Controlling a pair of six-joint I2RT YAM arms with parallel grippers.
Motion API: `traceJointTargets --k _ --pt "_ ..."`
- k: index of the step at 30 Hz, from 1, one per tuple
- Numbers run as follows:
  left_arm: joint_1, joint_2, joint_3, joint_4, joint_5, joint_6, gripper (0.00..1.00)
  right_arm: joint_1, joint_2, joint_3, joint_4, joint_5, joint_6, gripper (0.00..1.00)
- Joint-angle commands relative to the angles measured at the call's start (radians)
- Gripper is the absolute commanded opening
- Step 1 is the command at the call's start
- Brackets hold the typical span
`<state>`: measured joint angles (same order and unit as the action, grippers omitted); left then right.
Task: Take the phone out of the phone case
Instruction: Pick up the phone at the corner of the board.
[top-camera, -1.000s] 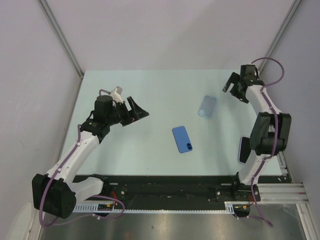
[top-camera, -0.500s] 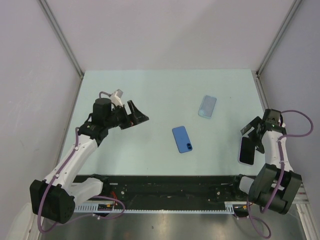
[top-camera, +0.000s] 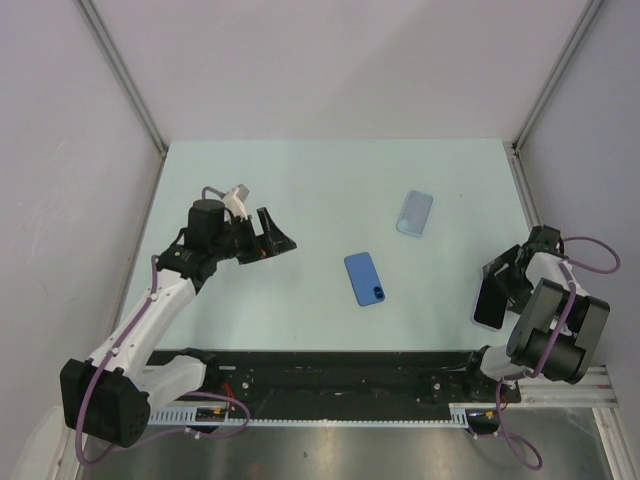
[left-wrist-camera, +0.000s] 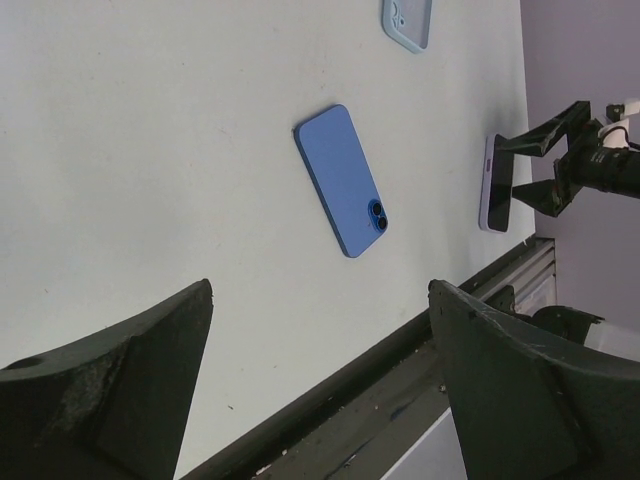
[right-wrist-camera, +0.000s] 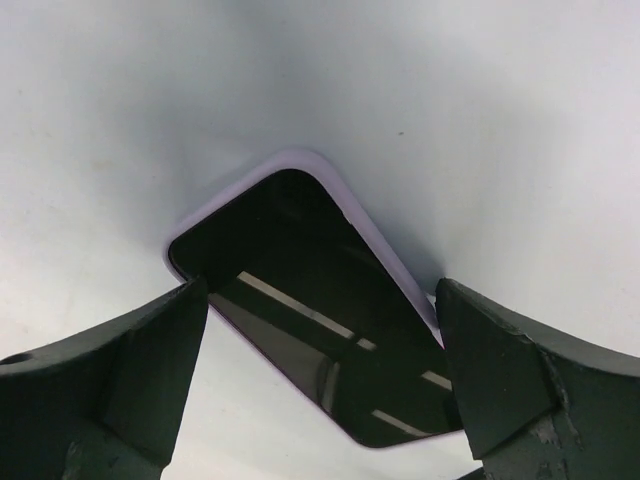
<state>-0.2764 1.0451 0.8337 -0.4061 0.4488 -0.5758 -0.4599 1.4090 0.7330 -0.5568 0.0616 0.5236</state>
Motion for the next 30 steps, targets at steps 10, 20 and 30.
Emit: traceJointTargets --k 10,20,30 --pt "0.008 0.026 0.045 0.024 0.030 0.025 0.93 0.247 -0.035 -0.067 0.008 -0.062 0.085 1.00" --pt "0.008 0.026 0.053 0.024 0.037 0.025 0.93 0.337 -0.013 -0.067 -0.020 -0.017 0.044 1.00" --pt "0.008 0.044 0.059 0.042 0.050 0.013 0.93 0.493 0.045 -0.064 -0.045 0.020 0.091 1.00"
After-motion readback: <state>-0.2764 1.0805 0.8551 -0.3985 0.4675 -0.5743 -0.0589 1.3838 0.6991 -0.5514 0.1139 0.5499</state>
